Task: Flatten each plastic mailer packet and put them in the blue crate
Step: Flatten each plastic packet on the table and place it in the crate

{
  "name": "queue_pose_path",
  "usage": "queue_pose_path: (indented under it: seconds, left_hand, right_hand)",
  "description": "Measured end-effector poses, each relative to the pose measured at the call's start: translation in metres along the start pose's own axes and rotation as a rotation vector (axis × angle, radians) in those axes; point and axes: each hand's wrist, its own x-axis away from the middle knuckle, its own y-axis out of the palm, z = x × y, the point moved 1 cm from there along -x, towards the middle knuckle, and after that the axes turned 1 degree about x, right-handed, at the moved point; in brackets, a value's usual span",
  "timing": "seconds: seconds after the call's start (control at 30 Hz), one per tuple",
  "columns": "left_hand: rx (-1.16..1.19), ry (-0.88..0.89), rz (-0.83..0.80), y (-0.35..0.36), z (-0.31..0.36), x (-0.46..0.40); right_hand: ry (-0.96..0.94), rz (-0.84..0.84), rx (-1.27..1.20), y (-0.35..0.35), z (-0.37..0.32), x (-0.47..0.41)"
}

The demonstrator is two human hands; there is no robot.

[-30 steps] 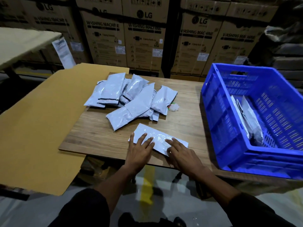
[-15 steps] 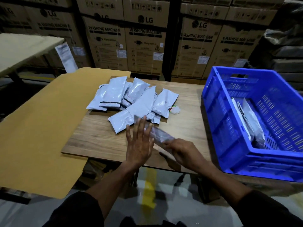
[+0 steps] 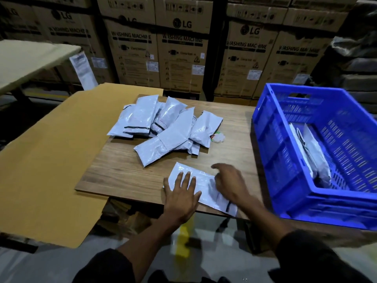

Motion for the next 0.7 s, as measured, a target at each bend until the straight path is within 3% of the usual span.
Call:
queue_pose_path:
  seconds: [0.07, 0.13, 0.2, 0.27, 0.4, 0.57, 0.7]
  left_hand:
    - [0.106, 0.058, 0.175, -0.001, 0.005, -0.002]
    - [0.326, 0.132, 0.252, -0.001, 0.008, -0.006]
    - [0.581, 0.047, 0.222, -0.009, 0.013, -0.011]
    - [0.694, -0.032, 0.02, -0.011, 0.017, -0.013]
    - [0.672, -0.049, -0.123, -0.011, 0.016, -0.018]
    - [0.614, 0.097, -0.026, -0.003, 0.019, -0.021]
    - [0.62, 0.083, 0.018, -0.012, 0.023, -0.026]
  right_hand:
    - [-0.075, 0.011, -0.078, 0.03, -0.022, 0.022]
    - [-0.072, -0.089, -0.08, 0.056, -0.026, 0.038]
    - [-0.039, -0.155, -0.086, 0.072, -0.014, 0.045]
    - [-0.085, -0.157, -0.07, 0.076, -0.002, 0.048]
    - [-0.208, -0.207, -0.026, 0.069, 0.007, 0.045]
    - [-0.315, -0.263, 0.019, 0.061, 0.016, 0.04]
    - [-0.221, -0.261, -0.081, 0.061, 0.011, 0.037]
